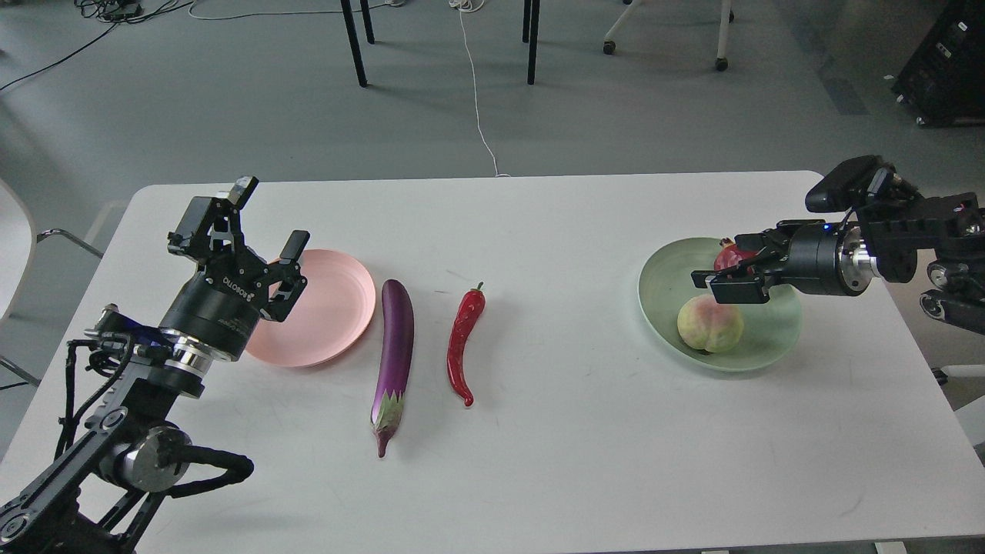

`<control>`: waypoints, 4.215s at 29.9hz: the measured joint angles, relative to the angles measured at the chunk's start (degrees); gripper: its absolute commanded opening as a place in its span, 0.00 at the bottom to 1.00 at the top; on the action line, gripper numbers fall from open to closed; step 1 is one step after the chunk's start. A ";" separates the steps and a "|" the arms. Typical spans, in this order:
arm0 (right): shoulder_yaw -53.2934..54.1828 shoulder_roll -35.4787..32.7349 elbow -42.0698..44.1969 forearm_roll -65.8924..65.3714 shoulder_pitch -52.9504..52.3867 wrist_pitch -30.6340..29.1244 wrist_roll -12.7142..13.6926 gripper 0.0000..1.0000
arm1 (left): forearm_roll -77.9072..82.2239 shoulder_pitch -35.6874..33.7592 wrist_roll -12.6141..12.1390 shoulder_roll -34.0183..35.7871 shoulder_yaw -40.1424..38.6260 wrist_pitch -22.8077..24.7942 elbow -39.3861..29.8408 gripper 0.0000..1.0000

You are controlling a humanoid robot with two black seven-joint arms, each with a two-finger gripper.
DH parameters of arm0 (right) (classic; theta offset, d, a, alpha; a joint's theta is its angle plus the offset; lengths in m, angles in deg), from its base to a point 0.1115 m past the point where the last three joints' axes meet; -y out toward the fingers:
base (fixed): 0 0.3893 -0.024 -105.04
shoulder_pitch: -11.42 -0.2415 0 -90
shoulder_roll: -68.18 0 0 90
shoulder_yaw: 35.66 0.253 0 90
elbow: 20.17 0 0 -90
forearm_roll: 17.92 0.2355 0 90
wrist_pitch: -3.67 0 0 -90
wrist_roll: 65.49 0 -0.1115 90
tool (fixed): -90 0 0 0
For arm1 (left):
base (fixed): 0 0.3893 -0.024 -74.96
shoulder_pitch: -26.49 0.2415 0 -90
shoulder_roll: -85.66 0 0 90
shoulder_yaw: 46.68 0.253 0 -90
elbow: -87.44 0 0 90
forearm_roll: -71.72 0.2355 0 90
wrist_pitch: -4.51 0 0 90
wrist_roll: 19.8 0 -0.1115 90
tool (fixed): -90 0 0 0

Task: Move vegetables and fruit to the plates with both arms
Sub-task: 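Lift the right gripper away from the green plate, then lower the left gripper onto the purple eggplant and grasp it, then lift the eggplant onto the pink plate and release it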

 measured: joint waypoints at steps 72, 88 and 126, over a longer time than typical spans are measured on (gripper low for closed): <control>63.90 3.41 -0.27 66.52 44.12 -9.73 -0.01 0.99 | 49.16 -27.43 -32.79 12.19 37.59 18.98 -1.53 0.95; 63.90 3.41 -0.36 66.52 44.63 -9.78 -0.01 0.99 | 49.55 -27.38 -32.87 11.61 38.50 18.97 -0.27 0.28; 63.81 3.41 -0.81 66.51 45.08 -9.69 -0.01 0.99 | 46.00 -36.17 -23.12 27.52 42.07 18.98 5.48 0.29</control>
